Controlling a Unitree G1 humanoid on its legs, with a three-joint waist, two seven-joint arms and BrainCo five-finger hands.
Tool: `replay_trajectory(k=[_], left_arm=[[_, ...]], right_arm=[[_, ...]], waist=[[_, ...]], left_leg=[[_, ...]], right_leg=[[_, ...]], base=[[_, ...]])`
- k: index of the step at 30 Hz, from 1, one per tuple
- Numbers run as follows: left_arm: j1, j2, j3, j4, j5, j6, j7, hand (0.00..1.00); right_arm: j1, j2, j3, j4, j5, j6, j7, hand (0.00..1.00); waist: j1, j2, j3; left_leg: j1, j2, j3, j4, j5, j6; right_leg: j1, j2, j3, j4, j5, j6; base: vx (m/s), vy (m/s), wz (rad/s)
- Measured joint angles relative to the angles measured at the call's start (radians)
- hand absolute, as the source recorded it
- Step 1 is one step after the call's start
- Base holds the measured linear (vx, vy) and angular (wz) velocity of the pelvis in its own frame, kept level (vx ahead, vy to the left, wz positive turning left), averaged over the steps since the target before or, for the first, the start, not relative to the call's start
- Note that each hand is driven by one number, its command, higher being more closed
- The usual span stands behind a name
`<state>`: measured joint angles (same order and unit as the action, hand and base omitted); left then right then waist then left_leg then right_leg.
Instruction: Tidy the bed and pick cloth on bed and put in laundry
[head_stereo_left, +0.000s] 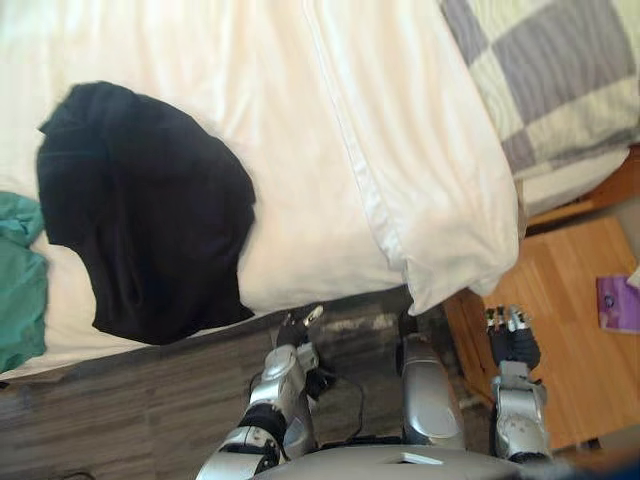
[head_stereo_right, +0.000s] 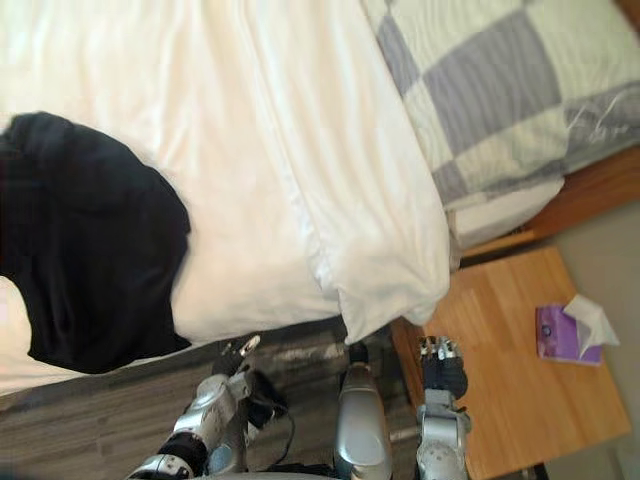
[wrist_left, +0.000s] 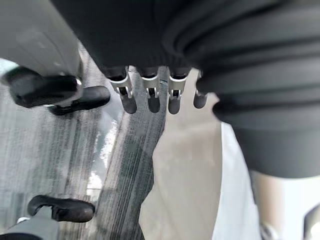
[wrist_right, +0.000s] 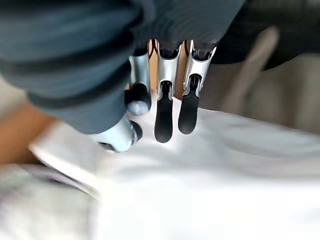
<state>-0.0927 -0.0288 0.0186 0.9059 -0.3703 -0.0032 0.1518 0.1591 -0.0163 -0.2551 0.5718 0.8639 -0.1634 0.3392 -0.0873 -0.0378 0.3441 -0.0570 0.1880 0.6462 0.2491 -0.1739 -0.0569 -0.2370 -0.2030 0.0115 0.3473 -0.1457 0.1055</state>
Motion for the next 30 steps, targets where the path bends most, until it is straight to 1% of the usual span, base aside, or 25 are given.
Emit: replay_trajectory(k=[1,3,4,5,7,9,10,11,12,13,14,15,17,18,20,21,22,23,24,25,26,27,28,29,30], left_arm=[[0.017,0.012,0.000,0.000,0.011,0.001,-0.001,0.00],[0.031,0.020,0.000,-0.002,0.040,0.007,-0.006,0.00],[0.038,0.036,0.000,-0.002,0.056,0.016,-0.018,0.00],[0.045,0.038,0.000,-0.002,0.071,0.017,-0.022,0.00],[0.059,0.060,-0.002,0.001,0.090,0.017,-0.023,0.00],[0.078,0.076,-0.005,0.003,0.122,0.007,-0.021,0.00],[0.098,0.085,-0.006,0.002,0.129,-0.014,-0.014,0.00],[0.099,0.087,-0.008,0.003,0.128,-0.024,-0.011,0.00],[0.101,0.088,-0.010,0.004,0.128,-0.044,0.000,0.00],[0.101,0.088,-0.011,0.010,0.128,-0.059,0.007,0.00],[0.101,0.091,-0.014,0.011,0.129,-0.072,0.009,0.00],[0.101,0.092,-0.016,0.011,0.137,-0.084,0.008,0.00],[0.104,0.095,-0.021,0.011,0.202,-0.108,0.006,0.00],[0.106,0.097,-0.030,0.010,0.210,-0.119,0.003,0.00],[0.107,0.106,-0.053,0.010,0.240,-0.133,-0.007,0.00],[0.109,0.105,-0.052,0.009,0.242,-0.135,-0.017,0.00],[0.115,0.105,-0.052,0.010,0.243,-0.138,-0.031,0.00],[0.122,0.106,-0.053,0.011,0.244,-0.138,-0.041,0.00],[0.137,0.102,-0.055,0.012,0.245,-0.139,-0.049,0.00],[0.149,0.093,-0.057,0.018,0.245,-0.144,-0.065,0.00],[0.149,0.086,-0.058,0.029,0.244,-0.149,-0.071,0.00],[0.146,0.084,-0.067,0.046,0.243,-0.155,-0.083,0.00],[0.136,0.098,-0.092,0.064,0.239,-0.156,-0.096,0.00],[0.123,0.121,-0.100,0.067,0.235,-0.156,-0.109,0.00],[0.124,0.139,-0.104,0.078,0.234,-0.152,-0.116,0.00]], right_arm=[[0.008,0.002,0.016,0.041,-0.184,0.002,-0.010,0.00],[0.012,0.003,0.048,0.133,-0.473,0.001,-0.020,0.00],[0.016,0.007,0.073,0.193,-0.601,-0.013,-0.028,0.00],[0.013,0.006,0.069,0.201,-0.639,-0.017,-0.032,0.00],[-0.026,-0.023,0.093,0.261,-0.712,-0.019,-0.038,0.00],[-0.060,-0.041,0.112,0.317,-0.710,-0.003,-0.034,0.00],[-0.089,-0.046,0.128,0.357,-0.708,0.027,-0.025,0.00],[-0.093,-0.049,0.130,0.363,-0.709,0.031,-0.026,0.00],[-0.104,-0.067,0.139,0.373,-0.710,0.040,-0.025,0.00],[-0.116,-0.075,0.146,0.386,-0.711,0.043,-0.025,0.00],[-0.123,-0.076,0.146,0.391,-0.711,0.050,-0.025,0.00],[-0.123,-0.085,0.146,0.392,-0.711,0.055,-0.030,0.00],[-0.124,-0.090,0.146,0.404,-0.709,0.063,-0.048,0.00],[-0.125,-0.092,0.146,0.407,-0.709,0.063,-0.051,0.00],[-0.128,-0.110,0.143,0.408,-0.709,0.071,-0.061,0.00],[-0.129,-0.109,0.140,0.409,-0.709,0.074,-0.064,0.00],[-0.128,-0.121,0.123,0.419,-0.710,0.082,-0.071,0.00],[-0.128,-0.129,0.113,0.430,-0.711,0.083,-0.078,0.00],[-0.126,-0.148,0.108,0.441,-0.711,0.079,-0.089,0.00],[-0.127,-0.169,0.105,0.446,-0.711,0.078,-0.098,0.00],[-0.129,-0.179,0.098,0.447,-0.712,0.074,-0.105,0.00],[-0.130,-0.186,0.085,0.449,-0.713,0.066,-0.110,0.00],[-0.129,-0.171,0.063,0.456,-0.717,0.053,-0.110,0.00],[-0.131,-0.154,0.043,0.469,-0.728,0.039,-0.112,0.00],[-0.130,-0.130,0.031,0.481,-0.734,0.012,-0.111,0.00]], waist=[[0.002,-0.006,-0.023],[0.005,-0.009,-0.041],[0.014,-0.006,-0.043],[0.017,-0.004,-0.045],[0.021,-0.009,-0.050],[0.029,-0.009,-0.051],[0.039,-0.007,-0.050],[0.045,-0.005,-0.049],[0.048,0.000,-0.047],[0.045,0.004,-0.045],[0.037,0.008,-0.043],[0.036,0.010,-0.042],[0.040,0.009,-0.044],[0.042,0.009,-0.045],[0.042,0.008,-0.048],[0.042,0.009,-0.049],[0.044,0.017,-0.054],[0.044,0.025,-0.059],[0.042,0.043,-0.071],[0.039,0.066,-0.085],[0.038,0.079,-0.093],[0.034,0.089,-0.098],[0.030,0.084,-0.097],[0.032,0.068,-0.092],[0.047,0.059,-0.095]], left_leg=[[0.014,-0.011,0.000,-0.018,0.015,-0.001],[0.036,-0.024,-0.012,-0.041,0.031,0.000],[0.051,-0.029,-0.036,-0.049,0.037,0.000],[0.059,-0.033,-0.051,-0.059,0.041,-0.001],[0.066,-0.043,-0.107,-0.076,0.063,0.002],[0.068,-0.046,-0.136,-0.078,0.070,0.002],[0.070,-0.049,-0.142,-0.074,0.070,0.002],[0.069,-0.049,-0.144,-0.068,0.070,0.002],[0.055,-0.049,-0.155,-0.044,0.069,0.004],[0.032,-0.045,-0.169,-0.006,0.066,0.006],[0.005,-0.032,-0.171,0.043,0.063,0.009],[-0.011,-0.019,-0.172,0.081,0.063,0.011],[-0.015,-0.018,-0.195,0.113,0.060,0.016],[-0.016,-0.023,-0.203,0.109,0.058,0.019],[-0.038,-0.042,-0.237,0.107,0.053,0.019],[-0.053,-0.040,-0.253,0.143,0.040,0.022],[-0.071,-0.007,-0.288,0.219,0.006,0.026],[-0.072,0.018,-0.318,0.254,-0.009,0.020],[-0.062,0.050,-0.383,0.274,-0.020,0.009],[-0.059,0.069,-0.436,0.267,-0.022,0.003],[-0.050,0.078,-0.462,0.247,-0.021,0.000],[-0.038,0.071,-0.478,0.214,-0.064,-0.062],[-0.024,0.056,-0.462,0.217,-0.131,-0.108],[-0.033,0.044,-0.452,0.258,-0.142,-0.090],[-0.031,0.043,-0.432,0.276,-0.170,-0.079]], right_leg=[[0.011,-0.011,-0.020,-0.004,0.001,0.002],[0.043,-0.026,-0.064,-0.008,0.004,0.005],[0.075,-0.029,-0.091,-0.012,0.004,0.005],[0.089,-0.031,-0.107,-0.013,0.004,0.005],[0.133,-0.042,-0.164,-0.024,0.004,0.005],[0.163,-0.042,-0.191,-0.034,0.004,0.005],[0.176,-0.040,-0.196,-0.039,0.004,0.005],[0.178,-0.041,-0.197,-0.039,0.004,0.005],[0.181,-0.045,-0.202,-0.040,0.004,0.005],[0.185,-0.053,-0.220,-0.039,0.004,0.005],[0.193,-0.060,-0.240,-0.037,0.003,0.006],[0.201,-0.065,-0.256,-0.030,0.001,0.008],[0.216,-0.081,-0.283,0.006,-0.031,0.014],[0.211,-0.088,-0.287,0.021,-0.047,0.017],[0.201,-0.127,-0.293,0.041,-0.090,0.020],[0.192,-0.134,-0.292,0.047,-0.090,0.021],[0.185,-0.136,-0.273,0.049,-0.084,0.025],[0.182,-0.139,-0.257,0.052,-0.079,0.033],[0.165,-0.146,-0.219,0.054,-0.070,0.049],[0.136,-0.148,-0.185,0.055,-0.064,0.062],[0.117,-0.151,-0.160,0.056,-0.053,0.082],[0.101,-0.161,-0.136,0.053,-0.032,0.114],[0.110,-0.179,-0.131,0.029,0.003,0.138],[0.124,-0.197,-0.120,0.005,0.044,0.134],[0.119,-0.196,-0.111,-0.016,0.141,0.112]], base=[[0.12,0.041,0.27],[0.15,0.036,0.44],[0.13,0.019,0.52],[0.07,-0.008,0.53],[0.05,-0.023,0.65],[0.02,-0.025,0.54],[0.01,-0.007,0.27],[-0.02,-0.001,0.14],[-0.05,-0.014,0.17],[-0.06,-0.015,0.34],[-0.07,-0.007,0.44],[-0.08,-0.011,0.45],[-0.12,-0.031,0.38],[-0.13,-0.035,0.38],[-0.13,-0.040,0.36],[-0.12,-0.023,0.05],[-0.08,0.029,-0.25],[-0.09,0.127,-0.50],[-0.06,0.279,-0.60],[-0.06,0.343,-0.60],[-0.06,0.455,-0.46],[-0.05,0.501,-0.23],[-0.04,0.517,-0.15],[-0.06,0.489,-0.28],[-0.11,0.480,-0.46]])
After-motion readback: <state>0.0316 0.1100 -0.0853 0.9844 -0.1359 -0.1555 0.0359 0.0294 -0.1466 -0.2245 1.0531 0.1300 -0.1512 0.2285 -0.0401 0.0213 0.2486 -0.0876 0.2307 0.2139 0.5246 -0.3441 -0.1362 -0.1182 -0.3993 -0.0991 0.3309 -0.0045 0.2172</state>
